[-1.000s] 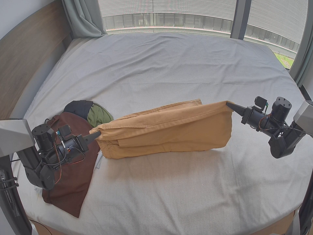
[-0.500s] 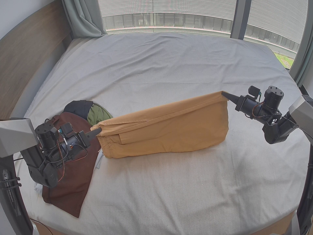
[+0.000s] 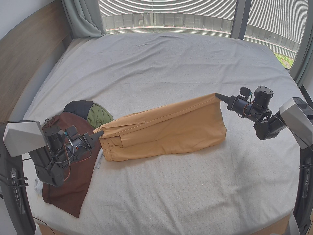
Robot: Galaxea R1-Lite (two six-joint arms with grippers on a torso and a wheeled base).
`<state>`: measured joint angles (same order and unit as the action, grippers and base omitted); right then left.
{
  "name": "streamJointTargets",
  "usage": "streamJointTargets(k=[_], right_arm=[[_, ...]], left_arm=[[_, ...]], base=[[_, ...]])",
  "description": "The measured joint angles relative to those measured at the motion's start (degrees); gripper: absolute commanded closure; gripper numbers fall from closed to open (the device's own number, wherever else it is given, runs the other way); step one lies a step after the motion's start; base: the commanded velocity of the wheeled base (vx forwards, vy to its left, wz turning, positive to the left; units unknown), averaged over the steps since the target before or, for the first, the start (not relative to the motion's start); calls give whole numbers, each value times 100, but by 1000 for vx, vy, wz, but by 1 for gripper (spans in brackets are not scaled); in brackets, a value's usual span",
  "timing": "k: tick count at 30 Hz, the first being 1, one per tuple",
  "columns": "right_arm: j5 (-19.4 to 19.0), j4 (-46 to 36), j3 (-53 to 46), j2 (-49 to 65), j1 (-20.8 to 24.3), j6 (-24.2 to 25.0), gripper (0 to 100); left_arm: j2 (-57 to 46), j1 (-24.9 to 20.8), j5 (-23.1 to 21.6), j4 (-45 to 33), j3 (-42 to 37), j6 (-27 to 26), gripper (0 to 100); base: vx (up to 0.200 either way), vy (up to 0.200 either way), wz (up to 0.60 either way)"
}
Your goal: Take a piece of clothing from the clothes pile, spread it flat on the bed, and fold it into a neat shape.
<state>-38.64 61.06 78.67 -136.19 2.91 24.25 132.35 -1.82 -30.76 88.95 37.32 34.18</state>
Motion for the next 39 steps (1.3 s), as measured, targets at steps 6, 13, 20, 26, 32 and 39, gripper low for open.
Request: streamJointTargets(k=[6,13,20,26,32,39], right_arm=[[30,-55,408,-273,67,0,100],[126,-268,844,-568,88,0,100],[132,-290,1019,-785,99,-2,0],[249,-213,1147,-934,105,-9,0],[262,-35,711,-870,133,-22,0],[263,312,-610,-468,238,-24,0]], left_arm=[[191,-7,134,0,193,0,100],[423,-101,378,2,477,-5,100],[568,-154,422,0,603,2,0],[610,-134,449,2,733,-6,0],[579,-96,486,0,769,-5,0],[483,-93,490,2,734,0,0]], base=[[0,0,0],[0,0,0],[0,0,0],[0,0,0],[0,0,0],[0,0,0]])
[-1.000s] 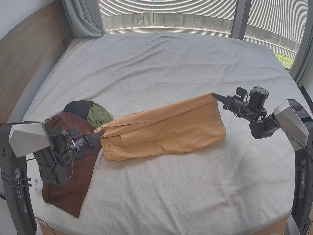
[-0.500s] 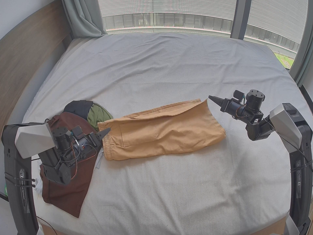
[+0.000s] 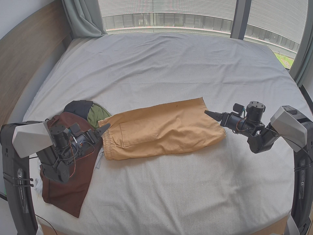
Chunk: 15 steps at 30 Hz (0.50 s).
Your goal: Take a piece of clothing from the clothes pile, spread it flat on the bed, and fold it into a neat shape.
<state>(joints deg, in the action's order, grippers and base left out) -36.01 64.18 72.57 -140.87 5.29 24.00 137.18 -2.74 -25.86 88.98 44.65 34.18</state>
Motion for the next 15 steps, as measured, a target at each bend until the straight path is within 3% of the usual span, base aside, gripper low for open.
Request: streamJointTargets(k=[15], right_arm=[[238,1626,-2199,706,261,71,0]], left_arm=[[-492,0,-39,0,-235,6,0]], base=[[0,0,0]])
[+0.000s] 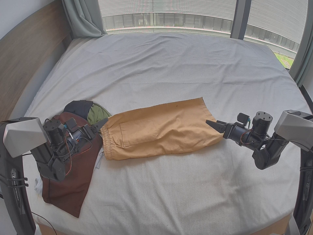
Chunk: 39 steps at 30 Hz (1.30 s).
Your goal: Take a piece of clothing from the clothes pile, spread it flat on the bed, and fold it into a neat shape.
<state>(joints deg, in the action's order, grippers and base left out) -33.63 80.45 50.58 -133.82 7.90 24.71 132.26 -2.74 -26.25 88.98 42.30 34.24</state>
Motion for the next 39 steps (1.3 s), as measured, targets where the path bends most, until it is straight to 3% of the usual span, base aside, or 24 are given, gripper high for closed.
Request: streamJointTargets(k=[22,39], right_arm=[[73,-57,-857,560,350,11,0],[82,-246,-981,176,602,16,0]], left_arm=[[-590,-213,-202,0,-568,-44,0],[-734,-461,-240,0,-811,-94,0]], base=[[0,0,0],[0,0,0]])
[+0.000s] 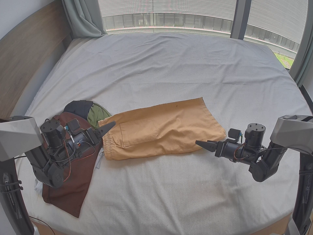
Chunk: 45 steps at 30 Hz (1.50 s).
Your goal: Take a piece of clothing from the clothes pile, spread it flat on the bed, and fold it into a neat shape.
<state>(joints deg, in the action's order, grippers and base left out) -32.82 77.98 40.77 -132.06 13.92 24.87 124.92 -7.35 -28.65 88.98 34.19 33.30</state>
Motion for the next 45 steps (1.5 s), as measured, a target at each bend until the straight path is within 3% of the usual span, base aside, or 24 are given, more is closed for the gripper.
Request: streamJointTargets(k=[16,24,30,39,45], right_arm=[[143,-1,272,-614,60,33,0],[395,101,689,-1006,241,731,0],[449,163,937,-1223,327,852,0],[923,475,1712,-1714,573,1367,0],[1029,511,2011,-1910,672,1597,0]], left_arm=[[6,9,5,0,6,0,0],[6,18,0,0,-2,-2,0],[6,16,0,0,-2,-2,0],[0,22,0,0,-10,-2,0],[-13,18,2,0,-7,-2,0]], base=[[0,0,0],[0,0,0],[0,0,0],[0,0,0],[0,0,0]])
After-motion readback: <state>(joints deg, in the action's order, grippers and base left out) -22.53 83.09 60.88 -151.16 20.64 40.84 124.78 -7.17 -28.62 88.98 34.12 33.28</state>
